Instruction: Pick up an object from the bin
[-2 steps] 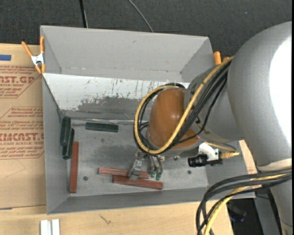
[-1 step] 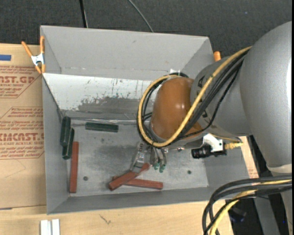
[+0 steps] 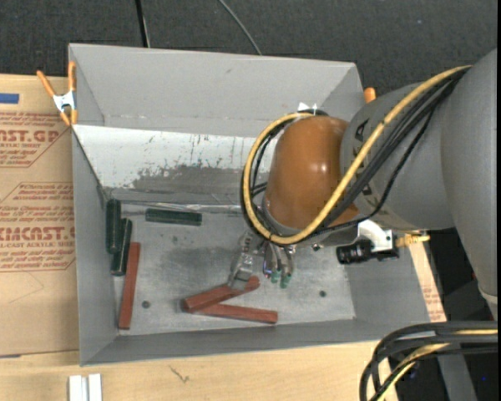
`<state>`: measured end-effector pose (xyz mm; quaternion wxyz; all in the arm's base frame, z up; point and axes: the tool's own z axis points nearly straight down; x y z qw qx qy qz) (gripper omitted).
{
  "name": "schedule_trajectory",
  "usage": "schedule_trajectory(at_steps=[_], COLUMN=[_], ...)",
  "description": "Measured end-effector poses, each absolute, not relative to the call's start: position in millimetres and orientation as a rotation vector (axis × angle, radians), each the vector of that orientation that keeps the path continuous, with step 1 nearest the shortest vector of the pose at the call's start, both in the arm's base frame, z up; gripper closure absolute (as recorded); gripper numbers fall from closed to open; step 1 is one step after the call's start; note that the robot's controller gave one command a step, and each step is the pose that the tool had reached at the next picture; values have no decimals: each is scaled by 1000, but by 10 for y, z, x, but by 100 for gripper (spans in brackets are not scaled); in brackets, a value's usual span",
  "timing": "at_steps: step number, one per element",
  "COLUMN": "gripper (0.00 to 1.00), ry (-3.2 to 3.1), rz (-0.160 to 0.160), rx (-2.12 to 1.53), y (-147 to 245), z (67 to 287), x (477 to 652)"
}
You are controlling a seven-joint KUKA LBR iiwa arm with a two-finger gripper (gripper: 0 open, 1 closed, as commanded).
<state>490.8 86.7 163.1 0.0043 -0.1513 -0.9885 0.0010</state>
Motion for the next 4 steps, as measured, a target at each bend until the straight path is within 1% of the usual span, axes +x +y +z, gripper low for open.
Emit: schedule_trajectory(at_steps=[1, 2, 3, 4], gripper=[0, 100, 100, 100], ry=[-3064, -3071, -3071, -3074], rz=[5, 0, 0, -1], rx=[-656, -657, -656, -656], y=[800, 804, 804, 853], z=[849, 878, 878, 2389], x=[4769, 4793, 4793, 4999])
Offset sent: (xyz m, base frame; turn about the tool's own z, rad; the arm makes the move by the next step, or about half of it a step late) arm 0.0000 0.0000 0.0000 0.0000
